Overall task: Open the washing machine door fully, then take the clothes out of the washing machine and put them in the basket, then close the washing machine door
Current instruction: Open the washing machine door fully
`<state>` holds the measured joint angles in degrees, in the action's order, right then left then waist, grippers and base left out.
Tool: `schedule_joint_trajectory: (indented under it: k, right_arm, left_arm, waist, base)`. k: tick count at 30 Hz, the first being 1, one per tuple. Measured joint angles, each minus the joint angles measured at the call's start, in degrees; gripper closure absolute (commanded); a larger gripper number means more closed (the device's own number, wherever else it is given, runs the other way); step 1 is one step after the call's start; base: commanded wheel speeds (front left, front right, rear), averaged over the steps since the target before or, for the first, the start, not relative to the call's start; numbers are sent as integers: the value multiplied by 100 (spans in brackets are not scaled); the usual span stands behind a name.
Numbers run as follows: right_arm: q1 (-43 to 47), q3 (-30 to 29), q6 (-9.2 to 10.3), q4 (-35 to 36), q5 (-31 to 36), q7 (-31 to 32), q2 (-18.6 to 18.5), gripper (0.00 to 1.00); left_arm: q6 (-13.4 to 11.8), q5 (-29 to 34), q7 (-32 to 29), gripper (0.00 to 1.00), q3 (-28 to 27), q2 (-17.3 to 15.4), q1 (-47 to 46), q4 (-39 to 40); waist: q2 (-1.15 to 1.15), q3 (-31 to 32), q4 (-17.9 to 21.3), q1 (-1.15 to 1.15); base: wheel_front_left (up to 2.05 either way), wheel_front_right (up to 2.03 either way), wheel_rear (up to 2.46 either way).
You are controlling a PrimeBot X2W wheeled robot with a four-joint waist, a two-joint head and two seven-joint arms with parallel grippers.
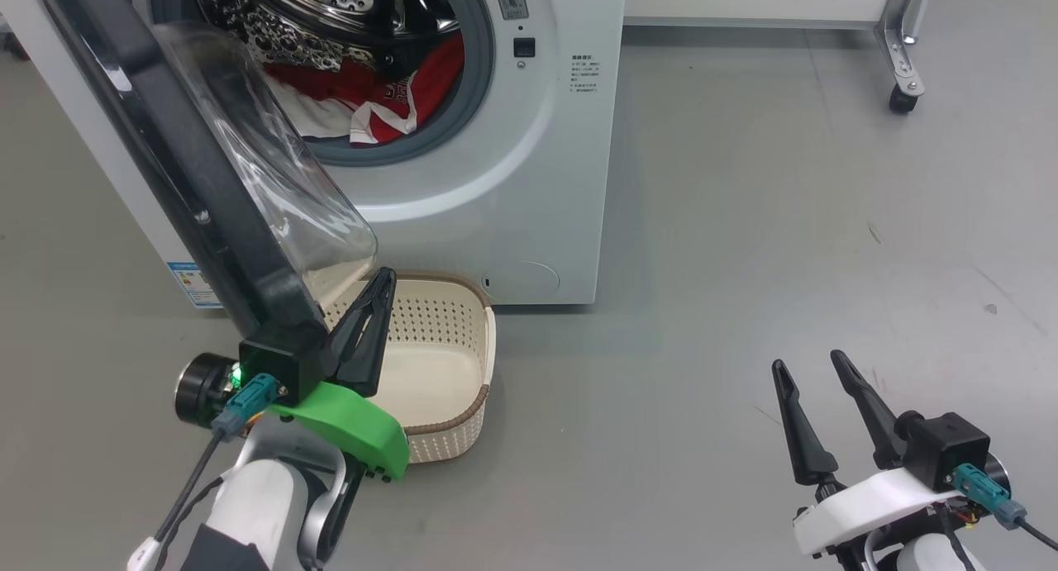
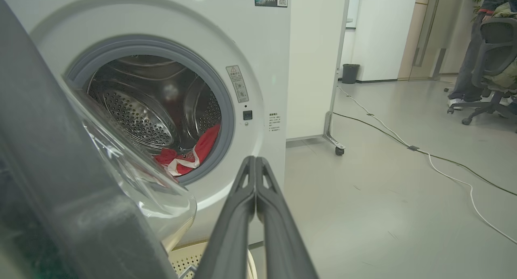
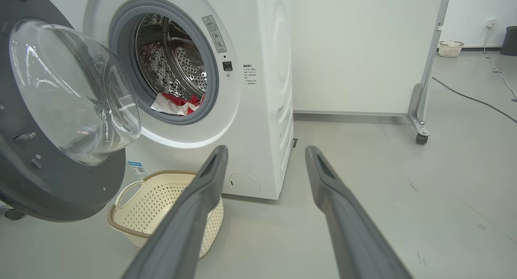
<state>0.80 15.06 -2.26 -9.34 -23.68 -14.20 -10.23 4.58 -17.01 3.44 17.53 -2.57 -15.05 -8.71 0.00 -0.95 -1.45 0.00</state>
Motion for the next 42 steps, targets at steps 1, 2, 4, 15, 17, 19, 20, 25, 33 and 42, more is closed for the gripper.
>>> schedule_joint_trajectory:
  k: [1, 2, 4, 15, 17, 19, 20, 25, 33, 42]
  right_arm:
    - [0, -8, -13, 0, 9, 0, 2, 0]
    - [0, -15, -13, 1, 11, 0, 8, 0]
    - [-1, -32, -13, 0, 15, 0, 25, 0]
    - [-8, -92, -43, -23, 48, 0, 78, 0]
    - [-9, -104, -65, -29, 48, 0, 90, 0]
    - [-9, -111, -65, -35, 48, 0, 105, 0]
    - [-9, -114, -67, -37, 48, 0, 112, 0]
    - [-9, -131, -70, -49, 49, 0, 123, 0]
    - [-9, -178, -120, -82, 98, 0, 126, 0]
    - [-8, -292, -120, -99, 114, 0, 146, 0]
  left_arm:
    - [0, -35, -46, 100, 3, 1, 20, -41]
    - [0, -90, -78, 100, 7, 1, 43, -89]
    - [-8, -121, -113, 100, 32, 1, 76, -191]
    - [-187, -121, -146, 100, -100, 5, 94, -587]
    - [-229, -122, -145, 100, -127, 7, 94, -637]
    - [-242, -123, -144, 100, -163, 8, 93, -702]
    - [-263, -125, -142, 100, -185, 9, 93, -735]
    - [-308, -155, -123, 100, -263, 9, 90, -827]
    - [-339, -164, -30, 100, -309, 12, 76, -1016]
    - [-359, -168, 45, 100, -277, 24, -29, -1235]
  waist:
    - [0, -7, 8, 0]
    - [0, -13, 15, 0]
    - [0, -26, 31, 0]
    - [0, -110, 145, 0]
    - [0, -119, 159, 0]
    - [0, -127, 172, 0]
    - [0, -130, 178, 0]
    - [0, -136, 200, 0]
    - [0, -134, 208, 0]
    - [0, -98, 90, 0]
  base:
    - [0, 0, 0]
    - [0, 0, 0]
    - [0, 0, 0]
    - [0, 0, 0]
    - [0, 0, 0]
    - [0, 0, 0]
    - [0, 0, 0]
    - [0, 0, 0]
    - [0, 0, 0]
    - [0, 0, 0]
